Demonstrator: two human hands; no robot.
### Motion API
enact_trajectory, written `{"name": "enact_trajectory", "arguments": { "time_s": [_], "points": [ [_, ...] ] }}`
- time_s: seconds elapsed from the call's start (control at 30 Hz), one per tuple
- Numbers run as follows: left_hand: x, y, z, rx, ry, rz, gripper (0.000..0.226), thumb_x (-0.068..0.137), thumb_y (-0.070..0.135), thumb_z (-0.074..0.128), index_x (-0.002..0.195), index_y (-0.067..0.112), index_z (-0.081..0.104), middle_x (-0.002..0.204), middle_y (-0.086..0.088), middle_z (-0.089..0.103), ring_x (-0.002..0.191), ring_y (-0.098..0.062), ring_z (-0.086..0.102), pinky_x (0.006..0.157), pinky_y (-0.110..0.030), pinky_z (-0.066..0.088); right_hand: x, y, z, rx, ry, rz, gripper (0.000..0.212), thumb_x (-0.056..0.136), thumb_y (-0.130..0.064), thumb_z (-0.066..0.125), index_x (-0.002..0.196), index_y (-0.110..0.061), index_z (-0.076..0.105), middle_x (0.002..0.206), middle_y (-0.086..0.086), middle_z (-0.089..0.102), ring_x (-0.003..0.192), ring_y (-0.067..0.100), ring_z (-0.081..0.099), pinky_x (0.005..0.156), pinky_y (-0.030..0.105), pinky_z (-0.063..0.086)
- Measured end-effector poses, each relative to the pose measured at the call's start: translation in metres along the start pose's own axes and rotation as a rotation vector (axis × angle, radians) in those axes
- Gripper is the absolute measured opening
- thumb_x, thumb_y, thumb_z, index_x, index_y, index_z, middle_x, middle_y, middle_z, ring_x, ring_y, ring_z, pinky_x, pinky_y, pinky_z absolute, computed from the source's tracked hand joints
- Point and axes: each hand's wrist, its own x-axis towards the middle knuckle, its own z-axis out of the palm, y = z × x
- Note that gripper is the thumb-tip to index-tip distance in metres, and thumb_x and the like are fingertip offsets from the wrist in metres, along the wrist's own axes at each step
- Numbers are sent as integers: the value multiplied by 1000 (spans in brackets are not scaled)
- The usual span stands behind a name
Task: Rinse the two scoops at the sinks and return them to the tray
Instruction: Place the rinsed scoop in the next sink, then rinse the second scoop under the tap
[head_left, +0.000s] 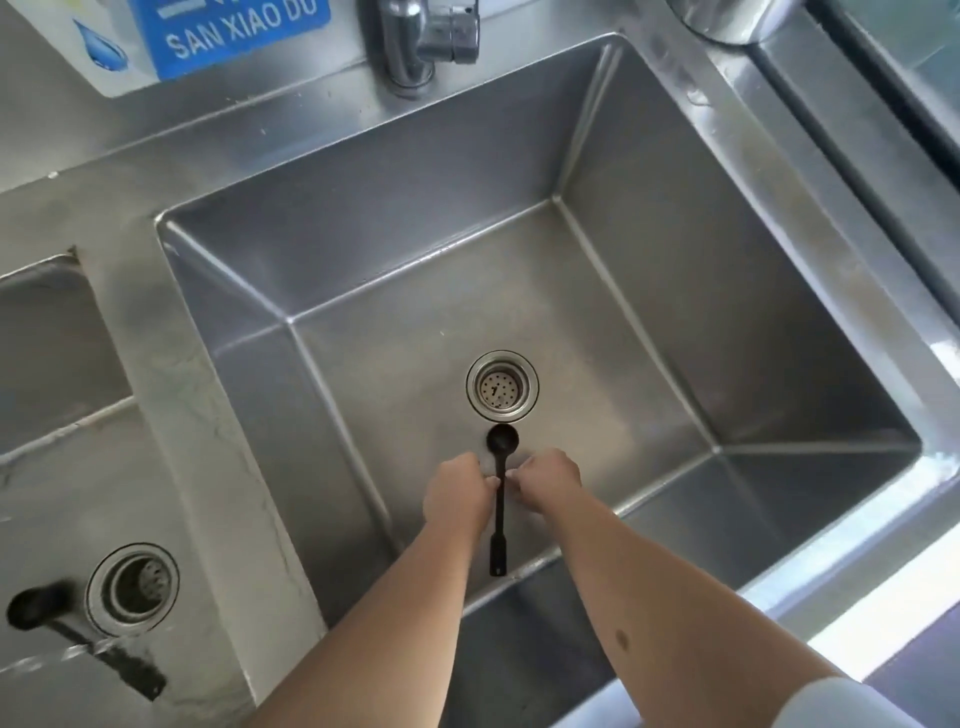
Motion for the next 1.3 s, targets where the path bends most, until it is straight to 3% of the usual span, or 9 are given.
{"name": "enact_trajectory", "arguments": {
  "time_s": [0.13, 0.27, 0.37, 0.5, 0.73, 0.8, 0.93, 1.13, 1.3],
  "points": [
    [-34, 10, -52, 143, 68, 133, 32, 91, 31, 54, 116, 10, 55, 117, -15, 64, 111, -36, 59, 83, -38, 45, -53, -24, -18, -13, 18, -126, 25, 85, -32, 63, 98, -13, 74, 91, 9, 70, 98, 29, 67, 86, 31, 54],
    [-87, -1, -125, 275, 274, 314, 43, 88, 33, 54, 126, 14, 48, 119, -12, 59, 114, -33, 54, 89, -43, 47, -135, -59, -23, -90, 66, -312, 47, 86, -46, 55, 130, -29, 55, 123, 7, 65, 104, 28, 61, 85, 35, 52],
    [-133, -33, -174, 360, 467, 395, 50, 85, 36, 54, 131, 16, 49, 126, -10, 55, 120, -32, 47, 90, -45, 43, -195, -81, -14, -258, 79, -480, 77, 90, -54, 52, 155, -30, 21, 165, 3, 15, 150, 23, 20, 118, 43, 28],
    [-186, -106, -215, 286, 544, 355, 53, 87, 42, 43, 134, 18, 49, 134, -10, 53, 126, -33, 47, 95, -45, 45, -273, -112, 23, -383, 195, -730, 76, 93, -54, 50, 156, -33, 14, 167, 1, -4, 153, 19, -5, 123, 44, 14],
    [-237, -258, -222, 74, 387, 44, 62, 94, 43, 43, 149, 22, 24, 150, -5, 36, 139, -25, 35, 109, -40, 37, -346, -165, 153, -410, -73, -896, 58, 97, -36, 51, 151, -31, 32, 163, -5, 25, 148, 18, 25, 116, 34, 28],
    [-238, -300, -212, -47, 359, -26, 61, 90, 39, 49, 145, 23, 27, 143, -3, 43, 131, -24, 43, 100, -40, 45, -350, -180, 191, -393, -167, -856, 50, 95, -28, 51, 144, -33, 40, 148, -6, 47, 125, 19, 54, 95, 34, 49],
    [-234, -370, -193, -177, 244, -134, 54, 90, 38, 50, 139, 27, 32, 126, -1, 57, 112, -24, 58, 88, -39, 51, -336, -205, 266, -278, -284, -679, 35, 94, -26, 42, 124, -31, 58, 114, 0, 66, 89, 21, 64, 67, 29, 46],
    [-194, -432, -173, -454, 137, -259, 37, 91, 37, 48, 124, 21, 50, 118, -6, 63, 105, -30, 63, 86, -41, 53, -264, -220, 359, -138, -287, -464, 30, 84, -22, 57, 103, -1, 67, 79, 4, 61, 77, 20, 56, 68, 33, 40],
    [-148, -454, -162, -750, 158, -416, 27, 90, 24, 47, 111, 12, 57, 119, -13, 63, 109, -33, 58, 86, -35, 46, -215, -209, 413, -320, -246, -472, 30, 88, -24, 60, 114, -11, 69, 109, 9, 72, 106, 29, 64, 85, 30, 46]
  ]
}}
